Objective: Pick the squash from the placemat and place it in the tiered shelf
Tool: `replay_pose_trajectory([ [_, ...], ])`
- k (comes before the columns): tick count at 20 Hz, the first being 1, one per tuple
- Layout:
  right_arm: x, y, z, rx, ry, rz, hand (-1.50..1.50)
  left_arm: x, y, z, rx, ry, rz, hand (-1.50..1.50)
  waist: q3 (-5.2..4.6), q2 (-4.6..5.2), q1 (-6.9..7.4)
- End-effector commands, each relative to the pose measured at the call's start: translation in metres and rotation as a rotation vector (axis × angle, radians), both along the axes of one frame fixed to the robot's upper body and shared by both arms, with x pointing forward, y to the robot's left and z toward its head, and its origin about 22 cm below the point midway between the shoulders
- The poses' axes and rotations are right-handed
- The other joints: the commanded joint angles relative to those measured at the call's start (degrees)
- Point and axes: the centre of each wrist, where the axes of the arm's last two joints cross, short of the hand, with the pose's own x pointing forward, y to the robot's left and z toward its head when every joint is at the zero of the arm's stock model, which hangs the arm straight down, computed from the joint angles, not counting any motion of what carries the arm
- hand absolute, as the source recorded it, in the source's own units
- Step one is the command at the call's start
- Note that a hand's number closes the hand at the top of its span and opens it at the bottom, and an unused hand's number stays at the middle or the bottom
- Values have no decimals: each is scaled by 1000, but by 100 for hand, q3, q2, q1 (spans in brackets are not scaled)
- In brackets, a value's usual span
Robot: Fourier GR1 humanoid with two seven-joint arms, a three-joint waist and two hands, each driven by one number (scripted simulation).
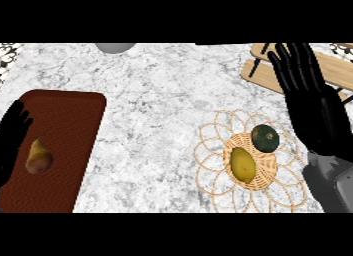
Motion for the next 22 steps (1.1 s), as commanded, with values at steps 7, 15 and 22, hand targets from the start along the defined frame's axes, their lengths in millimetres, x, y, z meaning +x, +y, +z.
replay_pose_trajectory([
  [7, -32, -202, -26, -651, 260, -606, 150, -17, -19, -46, -147, 197, -10, 0, -161, 237, -252],
  [15, -63, -269, -112, -425, 386, -495, -150, -9, -67, -75, -173, 284, -106, 0, -47, -12, 271],
  [22, -70, -278, -64, -554, 432, -231, -150, 3, -48, -65, -202, 297, -88, 0, -61, -51, 206],
])
